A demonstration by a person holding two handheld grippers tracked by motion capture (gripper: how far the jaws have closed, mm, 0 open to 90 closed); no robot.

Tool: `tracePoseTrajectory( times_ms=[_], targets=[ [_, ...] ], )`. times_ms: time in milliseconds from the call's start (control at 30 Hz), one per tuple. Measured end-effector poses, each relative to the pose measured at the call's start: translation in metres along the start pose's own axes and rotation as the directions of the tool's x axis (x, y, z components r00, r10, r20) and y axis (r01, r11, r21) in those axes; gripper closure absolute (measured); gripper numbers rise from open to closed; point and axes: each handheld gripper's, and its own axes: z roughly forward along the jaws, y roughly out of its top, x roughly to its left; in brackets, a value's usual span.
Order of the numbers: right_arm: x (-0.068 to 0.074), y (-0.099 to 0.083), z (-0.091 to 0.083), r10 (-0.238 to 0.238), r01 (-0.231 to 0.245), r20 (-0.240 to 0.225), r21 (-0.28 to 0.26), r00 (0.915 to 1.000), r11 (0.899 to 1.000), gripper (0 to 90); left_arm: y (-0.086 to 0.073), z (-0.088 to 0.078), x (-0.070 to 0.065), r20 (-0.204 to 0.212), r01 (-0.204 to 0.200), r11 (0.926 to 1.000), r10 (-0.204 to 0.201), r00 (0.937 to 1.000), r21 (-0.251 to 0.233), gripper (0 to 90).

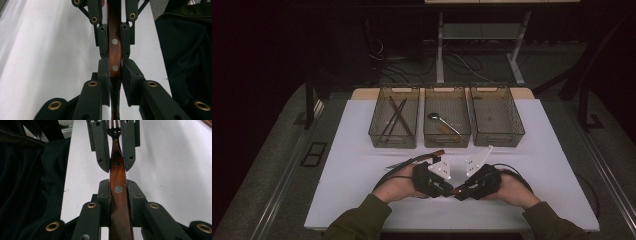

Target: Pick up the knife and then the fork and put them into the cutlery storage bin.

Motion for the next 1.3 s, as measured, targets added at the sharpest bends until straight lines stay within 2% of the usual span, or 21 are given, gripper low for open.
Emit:
tracePoseTrajectory(
  times_ms=[33,100,133,200,267,367,433,467,500,533,600,700,767,800,900,1000,1100,1167,1233,1267,1300],
  targets=[
    [-0.001,0.0,0.0,-0.003,0.003,0.0,-0.002,1.0,1.0,75.9,-0.001,-0.001,-0.001,-0.001,0.023,0.9997,-0.023,0.9997,-0.009,71.9],
    [-0.001,-0.001,-0.002,0.003,-0.003,0.012,0.007,0.9999,1.0,75.9,-0.003,-0.004,0.0,-0.022,0.028,0.9991,-0.029,0.9993,-0.031,64.0],
    [-0.002,-0.002,-0.003,0.003,-0.003,0.018,0.006,0.9998,1.0,75.9,-0.006,-0.006,-0.001,-0.02,0.065,0.9967,-0.066,0.9976,-0.047,60.6],
    [-0.004,-0.004,-0.006,0.003,-0.003,0.035,0.007,0.9994,1.0,75.9,-0.011,-0.012,0.002,-0.035,0.072,0.9956,-0.074,0.9967,-0.06,54.6],
    [-0.006,-0.006,-0.01,0.016,-0.016,0.059,-0.001,0.9981,1.0,75.8,-0.019,-0.018,0.003,-0.058,0.111,0.9896,-0.117,0.9915,-0.091,49.4],
    [-0.012,-0.011,-0.02,0.05,-0.049,0.111,-0.016,0.9925,0.999,75.8,-0.034,-0.03,0.003,-0.123,0.179,0.9742,-0.196,0.9728,-0.137,45.2],
    [-0.016,-0.016,-0.027,0.074,-0.071,0.145,-0.026,0.9866,0.997,75.8,-0.044,-0.039,0.003,-0.157,0.225,0.9571,-0.254,0.9542,-0.183,41.9],
    [-0.018,-0.019,-0.031,0.091,-0.087,0.162,-0.032,0.9825,0.996,75.8,-0.048,-0.043,0.003,-0.172,0.237,0.9506,-0.272,0.9468,-0.201,40.5],
    [-0.02,-0.021,-0.035,0.105,-0.1,0.172,-0.038,0.9795,0.994,75.8,-0.053,-0.047,0.002,-0.194,0.24,0.9487,-0.28,0.9401,-0.206,38.1],
    [-0.022,-0.023,-0.039,0.12,-0.113,0.187,-0.046,0.975,0.993,75.8,-0.057,-0.049,0.001,-0.215,0.254,0.9415,-0.301,0.929,-0.222,36.1],
    [-0.025,-0.027,-0.048,0.149,-0.138,0.212,-0.063,0.966,0.988,75.8,-0.066,-0.052,-0.001,-0.232,0.28,0.932,-0.332,0.9143,-0.229,34.0],
    [-0.027,-0.028,-0.063,0.219,-0.195,0.242,-0.118,0.9453,0.974,75.7,-0.078,-0.052,-0.006,-0.262,0.304,0.9236,-0.361,0.8951,-0.234,30.0],
    [-0.03,-0.029,-0.074,0.241,-0.207,0.263,-0.152,0.9341,0.967,75.7,-0.083,-0.051,-0.009,-0.271,0.317,0.9198,-0.374,0.8871,-0.232,27.1],
    [-0.032,-0.03,-0.079,0.249,-0.209,0.274,-0.167,0.9288,0.964,75.7,-0.086,-0.05,-0.01,-0.276,0.318,0.9208,-0.373,0.8858,-0.226,25.4],
    [-0.038,-0.029,-0.094,0.285,-0.228,0.315,-0.207,0.9054,0.952,75.7,-0.093,-0.047,-0.015,-0.283,0.332,0.9162,-0.387,0.8773,-0.225,20.3],
    [-0.047,-0.029,-0.107,0.319,-0.243,0.345,-0.246,0.8829,0.938,75.7,-0.099,-0.047,-0.017,-0.289,0.346,0.9074,-0.407,0.8666,-0.238,15.0],
    [-0.055,-0.029,-0.118,0.356,-0.258,0.375,-0.288,0.8558,0.922,75.7,-0.107,-0.049,-0.019,-0.298,0.362,0.8917,-0.436,0.8494,-0.271,13.7],
    [-0.061,-0.028,-0.124,0.376,-0.264,0.391,-0.311,0.8398,0.913,75.7,-0.112,-0.049,-0.019,-0.298,0.39,0.8729,-0.471,0.8302,-0.293,10.6],
    [-0.066,-0.028,-0.13,0.394,-0.266,0.414,-0.334,0.8209,0.905,75.7,-0.117,-0.05,-0.019,-0.3,0.408,0.8605,-0.493,0.8163,-0.306,7.1],
    [-0.069,-0.028,-0.132,0.406,-0.272,0.424,-0.342,0.8094,0.899,75.7,-0.119,-0.05,-0.019,-0.3,0.414,0.8555,-0.502,0.8113,-0.311,5.1],
    [-0.072,-0.029,-0.135,0.413,-0.274,0.434,-0.349,0.8003,0.896,75.7,-0.121,-0.051,-0.02,-0.299,0.415,0.8529,-0.505,0.8097,-0.317,3.8]
  ],
)
